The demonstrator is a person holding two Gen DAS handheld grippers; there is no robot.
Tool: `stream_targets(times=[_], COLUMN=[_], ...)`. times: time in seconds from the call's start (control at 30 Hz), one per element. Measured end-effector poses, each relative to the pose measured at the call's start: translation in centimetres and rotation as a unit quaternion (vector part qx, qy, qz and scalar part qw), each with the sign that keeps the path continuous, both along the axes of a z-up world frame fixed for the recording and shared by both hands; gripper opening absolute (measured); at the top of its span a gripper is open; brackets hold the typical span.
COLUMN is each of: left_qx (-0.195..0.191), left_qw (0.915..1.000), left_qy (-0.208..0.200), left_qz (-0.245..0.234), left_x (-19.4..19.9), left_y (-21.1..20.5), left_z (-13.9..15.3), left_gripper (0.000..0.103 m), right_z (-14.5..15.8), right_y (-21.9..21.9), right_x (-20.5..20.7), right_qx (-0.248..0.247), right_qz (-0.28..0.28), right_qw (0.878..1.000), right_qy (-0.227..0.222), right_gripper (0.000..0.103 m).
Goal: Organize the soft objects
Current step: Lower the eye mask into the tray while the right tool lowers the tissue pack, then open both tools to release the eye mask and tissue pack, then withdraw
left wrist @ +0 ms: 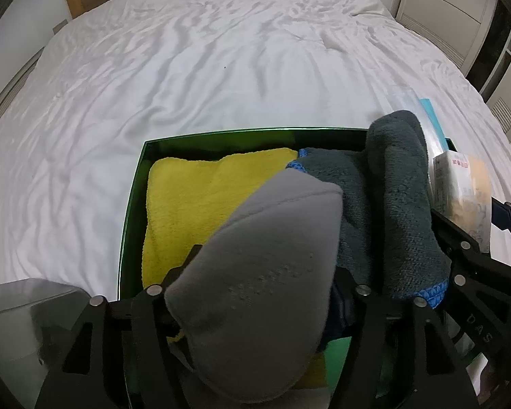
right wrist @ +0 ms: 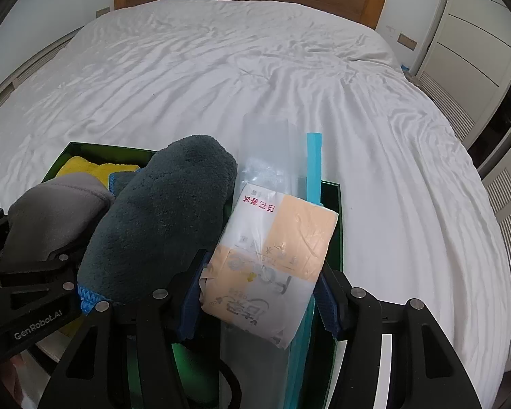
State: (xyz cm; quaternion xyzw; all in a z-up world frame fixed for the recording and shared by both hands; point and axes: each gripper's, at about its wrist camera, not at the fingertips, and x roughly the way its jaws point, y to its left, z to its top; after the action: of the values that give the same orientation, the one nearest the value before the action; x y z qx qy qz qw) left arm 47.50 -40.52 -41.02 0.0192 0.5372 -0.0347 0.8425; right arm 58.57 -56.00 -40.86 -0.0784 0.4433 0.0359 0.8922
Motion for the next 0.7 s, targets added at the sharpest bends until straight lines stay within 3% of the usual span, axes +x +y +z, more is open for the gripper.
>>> stream_targets(times=[0.2,0.7], left_qx=[0.005,0.005], left_qw=[1.0000,1.0000], left_qy=[0.002,-0.004], left_qz=[-0.004,0.000], left_x=[0.1,0.0], left_y=[0.1,0.3], left_z=[-0.2,0.3], left_gripper=[0.067,0.074], right_z=[-1.1,0.0], right_y=[0.2,0.5], right_x=[0.9,1.0], right_qx=[-0.009,-0.022], right_qz=[0.004,0.011], right_qw=[1.000,1.000], right_qy=[0.018,0.011], right_gripper=[0.059,0.064])
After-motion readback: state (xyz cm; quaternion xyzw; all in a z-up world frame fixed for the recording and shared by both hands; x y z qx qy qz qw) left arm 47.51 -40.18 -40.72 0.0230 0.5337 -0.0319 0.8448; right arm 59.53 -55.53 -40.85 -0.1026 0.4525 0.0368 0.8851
